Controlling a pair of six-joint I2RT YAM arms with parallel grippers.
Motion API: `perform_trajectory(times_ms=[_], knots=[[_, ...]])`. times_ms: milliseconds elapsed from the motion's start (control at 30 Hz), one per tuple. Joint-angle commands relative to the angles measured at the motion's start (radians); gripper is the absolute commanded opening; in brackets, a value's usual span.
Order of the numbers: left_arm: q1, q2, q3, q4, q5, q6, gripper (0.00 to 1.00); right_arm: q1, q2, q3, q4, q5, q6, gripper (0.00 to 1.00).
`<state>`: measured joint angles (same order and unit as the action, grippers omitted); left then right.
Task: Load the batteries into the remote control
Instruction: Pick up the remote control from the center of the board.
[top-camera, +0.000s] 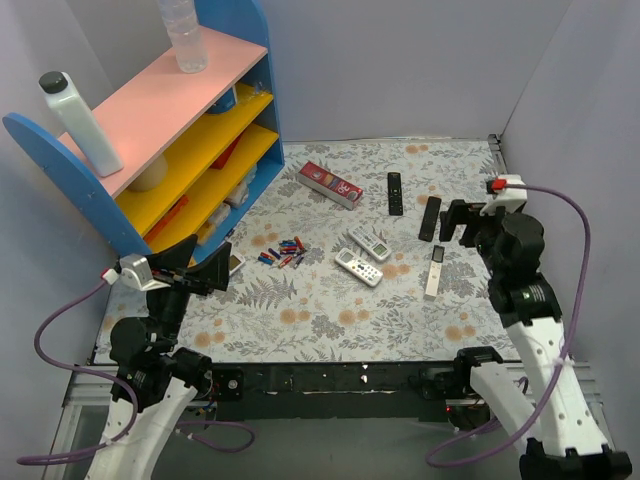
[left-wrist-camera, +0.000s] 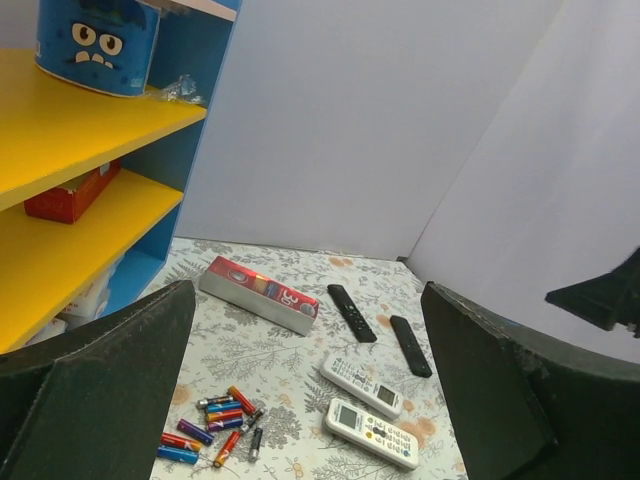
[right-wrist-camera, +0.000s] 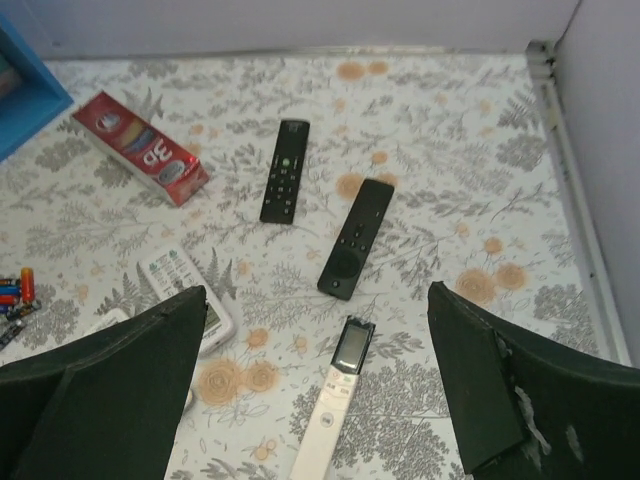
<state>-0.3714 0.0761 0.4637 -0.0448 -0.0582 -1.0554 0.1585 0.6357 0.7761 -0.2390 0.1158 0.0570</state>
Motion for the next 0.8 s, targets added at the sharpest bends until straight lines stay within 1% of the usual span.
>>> perform_trajectory(times_ms=[0,33,100,133,167,200,233,267,300,333,500,567,700,767], knots=[[-0.015,-0.015,0.012,-0.017,-0.019,0.002,0.98,0.004,0.188,0.113,-0.111,-0.051,0.124,0.98],[-0.015,-0.016,0.012,-0.018,-0.015,0.0,0.98,0.001,0.273,0.136,-0.15,-0.007,0.147,0.98],[-0.024,-0.022,0.012,-0.02,-0.009,-0.002,0.98,0.001,0.367,0.218,-0.198,0.034,0.176,0.98],[-0.027,-0.027,0.01,-0.021,-0.006,-0.002,0.98,-0.004,0.469,0.248,-0.224,0.076,0.185,0.98],[-0.032,-0.03,0.01,-0.021,-0.006,-0.002,0.98,-0.008,0.525,0.288,-0.291,0.091,0.185,0.98],[-0.035,-0.033,0.009,-0.021,-0.006,0.0,0.98,-0.01,0.579,0.354,-0.319,0.097,0.187,0.98],[-0.035,-0.039,0.01,-0.023,-0.008,0.001,0.98,-0.011,0.681,0.391,-0.35,0.105,0.19,0.97],[-0.037,-0.041,0.01,-0.023,-0.009,0.003,0.98,-0.014,0.731,0.42,-0.391,0.11,0.194,0.96],[-0.04,-0.042,0.01,-0.023,-0.011,0.003,0.98,-0.016,0.777,0.471,-0.404,0.108,0.201,0.95],[-0.041,-0.045,0.01,-0.024,-0.012,0.003,0.98,-0.016,0.862,0.491,-0.414,0.099,0.207,0.93],[-0.05,-0.058,0.01,-0.026,-0.008,0.002,0.98,-0.016,1.071,0.581,-0.401,0.085,0.254,0.87],[-0.054,-0.061,0.01,-0.029,-0.009,0.002,0.98,-0.016,1.114,0.62,-0.393,0.087,0.271,0.84],[-0.052,-0.065,0.009,-0.029,-0.014,0.002,0.98,-0.016,1.238,0.692,-0.41,0.091,0.294,0.82],[-0.054,-0.067,0.009,-0.029,-0.018,0.002,0.98,-0.016,1.272,0.724,-0.419,0.097,0.302,0.82]])
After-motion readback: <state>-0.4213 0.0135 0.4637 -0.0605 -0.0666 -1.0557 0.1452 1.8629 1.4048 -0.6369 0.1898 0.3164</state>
